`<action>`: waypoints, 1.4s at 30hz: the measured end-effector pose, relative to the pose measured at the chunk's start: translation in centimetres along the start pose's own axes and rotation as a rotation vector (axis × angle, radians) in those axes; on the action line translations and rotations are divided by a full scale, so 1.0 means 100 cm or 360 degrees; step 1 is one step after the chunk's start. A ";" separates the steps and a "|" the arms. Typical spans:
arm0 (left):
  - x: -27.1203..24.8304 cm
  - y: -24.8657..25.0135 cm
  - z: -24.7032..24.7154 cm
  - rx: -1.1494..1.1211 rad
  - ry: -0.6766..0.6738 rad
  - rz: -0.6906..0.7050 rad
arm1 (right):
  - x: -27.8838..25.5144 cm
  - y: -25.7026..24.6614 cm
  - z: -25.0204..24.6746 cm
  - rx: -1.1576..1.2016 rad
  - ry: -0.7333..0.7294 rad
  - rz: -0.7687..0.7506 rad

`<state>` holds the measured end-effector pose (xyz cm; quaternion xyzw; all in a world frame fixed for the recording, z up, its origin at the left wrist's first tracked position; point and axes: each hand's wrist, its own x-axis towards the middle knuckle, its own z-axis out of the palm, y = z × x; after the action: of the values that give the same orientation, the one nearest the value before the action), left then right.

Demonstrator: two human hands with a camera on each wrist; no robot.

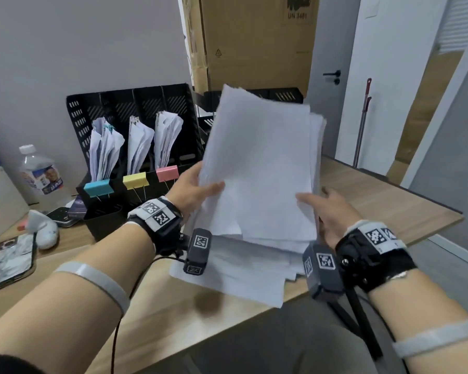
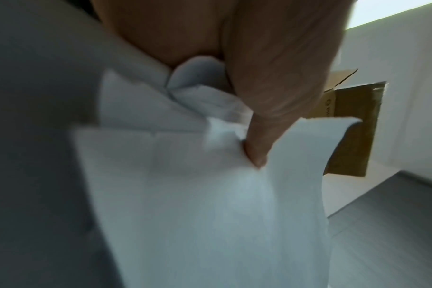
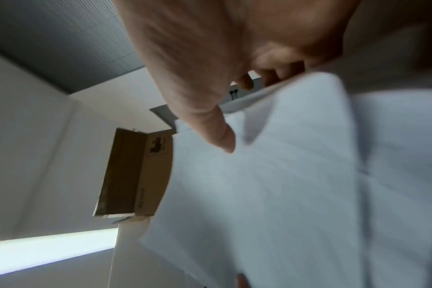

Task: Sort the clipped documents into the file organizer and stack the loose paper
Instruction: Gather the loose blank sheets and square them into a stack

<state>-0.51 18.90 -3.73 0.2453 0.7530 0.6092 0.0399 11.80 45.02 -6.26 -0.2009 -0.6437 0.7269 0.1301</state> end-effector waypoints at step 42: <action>0.055 0.023 0.073 -0.0353 0.0601 0.0297 | 0.040 -0.056 0.023 -0.0235 0.0326 -0.0787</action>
<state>-1.95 28.07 -2.08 0.1898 0.6496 0.7244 -0.1313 6.84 45.56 -0.98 -0.1190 -0.7079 0.6001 0.3529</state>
